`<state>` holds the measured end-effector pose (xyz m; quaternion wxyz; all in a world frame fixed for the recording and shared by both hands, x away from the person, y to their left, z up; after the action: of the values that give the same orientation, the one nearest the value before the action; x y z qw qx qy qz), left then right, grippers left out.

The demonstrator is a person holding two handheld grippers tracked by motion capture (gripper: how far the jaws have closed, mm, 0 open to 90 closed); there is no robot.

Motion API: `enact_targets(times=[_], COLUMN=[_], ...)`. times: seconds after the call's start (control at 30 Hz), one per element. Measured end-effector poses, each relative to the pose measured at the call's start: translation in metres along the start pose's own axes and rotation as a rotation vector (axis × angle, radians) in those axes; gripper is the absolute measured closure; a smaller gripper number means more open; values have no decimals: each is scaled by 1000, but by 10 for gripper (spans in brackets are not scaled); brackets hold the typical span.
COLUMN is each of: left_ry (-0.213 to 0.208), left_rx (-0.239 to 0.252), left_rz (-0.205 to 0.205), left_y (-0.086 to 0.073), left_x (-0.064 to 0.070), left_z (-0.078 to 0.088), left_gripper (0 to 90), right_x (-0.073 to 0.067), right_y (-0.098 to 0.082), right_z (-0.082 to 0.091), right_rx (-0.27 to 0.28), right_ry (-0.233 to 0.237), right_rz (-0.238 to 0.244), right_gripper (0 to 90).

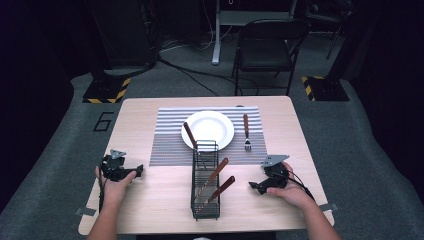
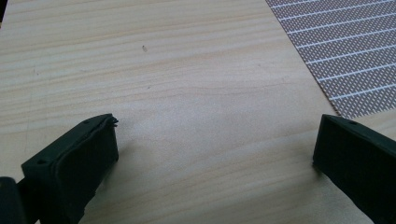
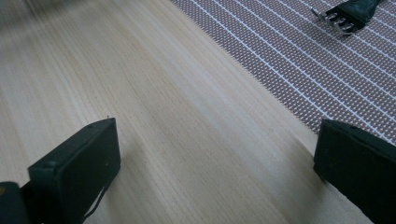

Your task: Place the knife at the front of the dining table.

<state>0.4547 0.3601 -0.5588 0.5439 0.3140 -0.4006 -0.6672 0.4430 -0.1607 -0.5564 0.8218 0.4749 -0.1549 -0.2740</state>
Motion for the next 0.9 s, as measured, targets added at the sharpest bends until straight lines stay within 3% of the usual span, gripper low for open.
enact_targets(times=[0.1, 0.2, 0.43, 0.73, 0.83, 0.9], left_ry=[0, -33, -38, -24, 4, 6], left_rx=[-2, -8, -5, -2, 17, 2], left_rz=[-8, -28, -32, -18, 4, -5], left_y=[0, 0, 0, 0, 1, 1], left_x=[2, 7, 7, 8, 9, 8], left_z=[0, 0, 0, 0, 0, 1], left_gripper=[0, 0, 0, 4, 27, 42], right_x=[0, 0, 0, 0, 0, 0], right_y=[0, 0, 0, 0, 0, 0], right_z=[0, 0, 0, 0, 0, 0], right_rx=[0, 1, 1, 1, 1, 1], right_ry=[2, 5, 4, 6, 6, 6], right_rz=[3, 2, 2, 4, 4, 4], right_gripper=[0, 0, 0, 0, 0, 0])
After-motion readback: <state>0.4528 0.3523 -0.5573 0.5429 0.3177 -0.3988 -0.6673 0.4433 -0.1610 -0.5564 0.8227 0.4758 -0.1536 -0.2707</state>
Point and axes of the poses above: each handheld gripper's, and its own axes: z roughly backward along the jaws, y roughly out of its top, x roughly to its right, the point moved 4 cm from there along -z, roughly forward along the jaws, and after that the axes turned 15 degrees about x, right-handed, at the moved point
